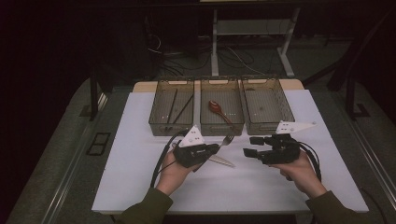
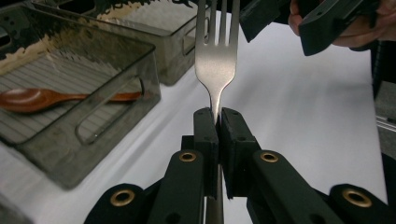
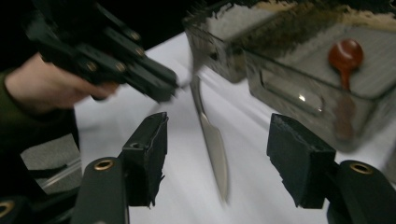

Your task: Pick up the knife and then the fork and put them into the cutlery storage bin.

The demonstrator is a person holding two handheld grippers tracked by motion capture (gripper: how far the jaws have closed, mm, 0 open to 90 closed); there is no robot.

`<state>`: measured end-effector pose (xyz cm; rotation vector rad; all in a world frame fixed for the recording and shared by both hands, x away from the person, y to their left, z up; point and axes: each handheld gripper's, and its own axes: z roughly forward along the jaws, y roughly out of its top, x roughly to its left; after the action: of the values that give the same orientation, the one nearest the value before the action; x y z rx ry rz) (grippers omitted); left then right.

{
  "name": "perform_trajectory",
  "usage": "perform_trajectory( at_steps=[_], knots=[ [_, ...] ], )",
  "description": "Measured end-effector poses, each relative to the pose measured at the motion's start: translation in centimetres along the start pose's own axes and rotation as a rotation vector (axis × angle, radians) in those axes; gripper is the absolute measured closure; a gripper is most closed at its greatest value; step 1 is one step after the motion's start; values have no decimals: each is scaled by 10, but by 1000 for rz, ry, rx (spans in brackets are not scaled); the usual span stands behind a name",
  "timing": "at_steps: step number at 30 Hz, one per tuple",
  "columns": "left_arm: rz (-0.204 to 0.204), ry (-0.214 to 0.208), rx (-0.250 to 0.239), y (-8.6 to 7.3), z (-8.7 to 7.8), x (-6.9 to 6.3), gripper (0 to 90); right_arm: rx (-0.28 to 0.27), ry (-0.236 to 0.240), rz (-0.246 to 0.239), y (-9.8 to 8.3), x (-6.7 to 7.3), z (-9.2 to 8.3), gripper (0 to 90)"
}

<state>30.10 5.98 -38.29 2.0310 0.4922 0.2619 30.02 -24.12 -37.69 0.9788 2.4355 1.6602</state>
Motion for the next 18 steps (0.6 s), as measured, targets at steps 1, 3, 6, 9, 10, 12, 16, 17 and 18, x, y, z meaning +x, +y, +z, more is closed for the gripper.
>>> perform_trajectory(
  at_steps=[1,3,6,9,10,12,16,17,18],
  knots=[
    [-3,6,-3,1,2,0,848,-8,7,4,3,1,2,376],
    [-3,15,-2,3,6,-1,848,-18,33,15,10,3,6,389],
    [-3,27,-10,6,11,-4,848,-26,40,5,18,7,13,420],
    [11,35,-8,8,13,-6,848,-28,20,15,25,7,20,462],
    [-1,41,-19,8,15,-8,848,-26,12,19,26,7,23,488],
    [10,50,-15,8,14,-8,848,-27,1,31,29,5,28,558],
    [5,58,-25,8,13,-7,847,-38,-14,37,32,2,33,717],
    [1,57,-25,8,13,-7,847,-44,-19,40,33,3,34,762],
    [-3,60,-32,7,13,-7,846,-50,-23,36,33,2,34,787]
  ],
)
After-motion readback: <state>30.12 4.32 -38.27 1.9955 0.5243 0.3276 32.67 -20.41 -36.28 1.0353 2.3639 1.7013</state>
